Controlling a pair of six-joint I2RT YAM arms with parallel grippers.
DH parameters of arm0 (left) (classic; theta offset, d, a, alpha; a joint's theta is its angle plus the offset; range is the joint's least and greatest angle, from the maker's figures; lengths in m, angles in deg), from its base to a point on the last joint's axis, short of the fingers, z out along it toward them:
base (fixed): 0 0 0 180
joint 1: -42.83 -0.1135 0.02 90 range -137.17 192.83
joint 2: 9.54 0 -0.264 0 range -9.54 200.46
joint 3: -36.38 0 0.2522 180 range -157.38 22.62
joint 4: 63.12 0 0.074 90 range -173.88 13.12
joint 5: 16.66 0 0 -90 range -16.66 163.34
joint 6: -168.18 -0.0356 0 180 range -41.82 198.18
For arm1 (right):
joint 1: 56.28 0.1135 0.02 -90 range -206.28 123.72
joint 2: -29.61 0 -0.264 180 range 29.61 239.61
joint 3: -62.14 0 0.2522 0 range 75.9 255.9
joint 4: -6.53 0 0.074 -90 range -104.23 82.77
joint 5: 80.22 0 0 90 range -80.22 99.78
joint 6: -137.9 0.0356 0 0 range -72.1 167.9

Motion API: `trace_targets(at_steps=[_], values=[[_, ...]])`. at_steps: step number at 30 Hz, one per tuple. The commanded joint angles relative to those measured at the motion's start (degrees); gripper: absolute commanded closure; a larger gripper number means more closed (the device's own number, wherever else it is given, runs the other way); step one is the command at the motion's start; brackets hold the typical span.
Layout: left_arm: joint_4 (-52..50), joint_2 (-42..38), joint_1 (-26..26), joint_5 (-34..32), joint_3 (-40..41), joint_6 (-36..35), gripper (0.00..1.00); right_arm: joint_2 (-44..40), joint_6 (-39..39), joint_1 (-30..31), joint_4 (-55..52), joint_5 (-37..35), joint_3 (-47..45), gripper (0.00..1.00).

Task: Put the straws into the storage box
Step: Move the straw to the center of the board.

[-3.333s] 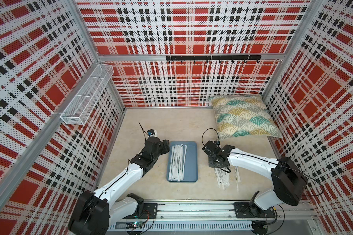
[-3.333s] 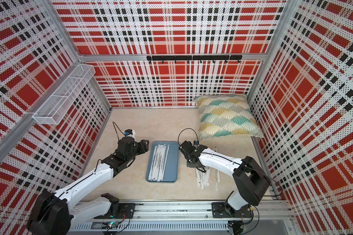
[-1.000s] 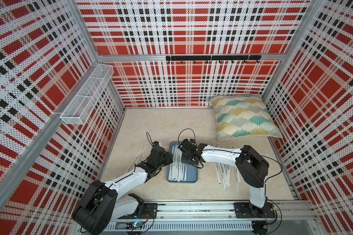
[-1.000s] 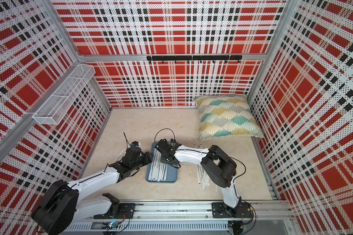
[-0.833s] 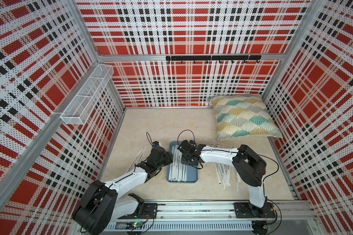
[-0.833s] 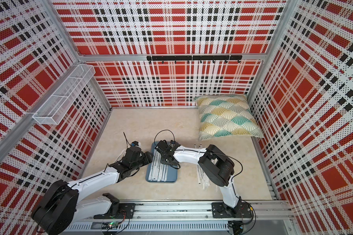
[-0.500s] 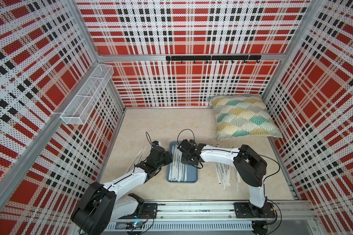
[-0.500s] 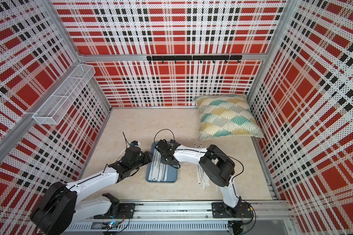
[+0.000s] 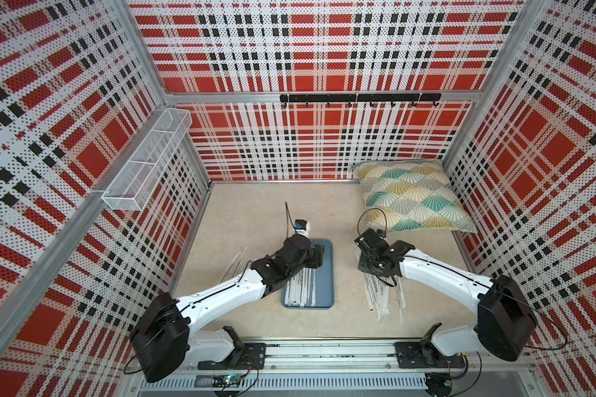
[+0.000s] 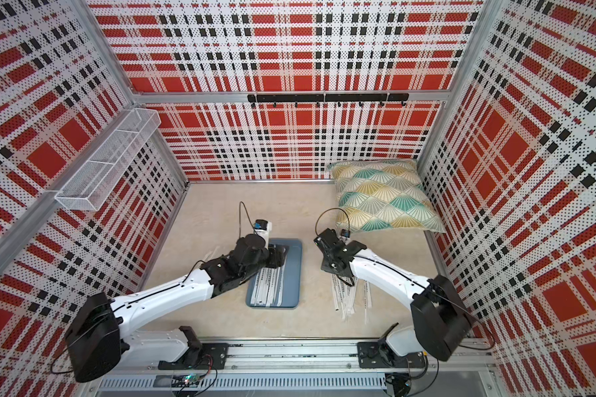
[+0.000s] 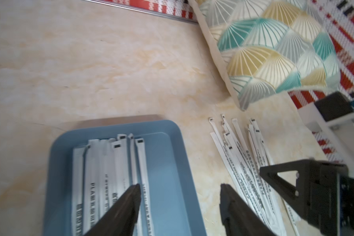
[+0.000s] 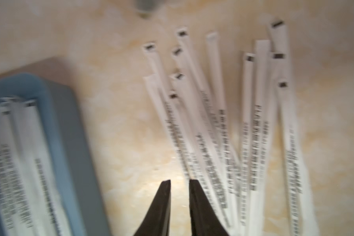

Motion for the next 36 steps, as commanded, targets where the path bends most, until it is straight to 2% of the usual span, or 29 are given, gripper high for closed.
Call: trace_targets(at_steps=[1,6,13,16,19,29,33,36], values=[[1.6,4.7,4.5,-2.1,-1.9,-1.8,0.33,-6.2,-3.4,-4.5,-4.8,-1.3,-4.7,0.77],[5.2,9.5,7.0,-0.2,-3.8,-0.4,0.34,-10.9,-5.4,-10.5,-2.2,2.4,-11.4,0.73],[6.0,10.3,5.8,-0.4,-1.8,0.2,0.34,-5.9,-5.2,-10.9,4.6,2.7,-11.1,0.61],[6.5,9.5,5.0,-0.6,0.0,0.9,0.35,-2.5,-5.5,-11.0,8.0,4.8,-11.2,0.60],[6.9,8.7,4.4,-0.9,1.4,1.4,0.35,1.2,-6.0,-10.8,10.9,6.8,-11.2,0.63],[7.7,4.8,1.3,-0.9,4.6,2.0,0.36,12.7,-3.5,4.1,9.5,6.5,-2.1,0.75],[7.8,3.2,0.1,-0.6,5.7,2.2,0.36,11.7,-3.9,5.1,8.6,7.3,-2.0,0.75],[7.7,2.4,-1.1,0.1,6.3,2.1,0.36,8.7,-6.3,2.9,4.8,5.5,-1.7,0.74]])
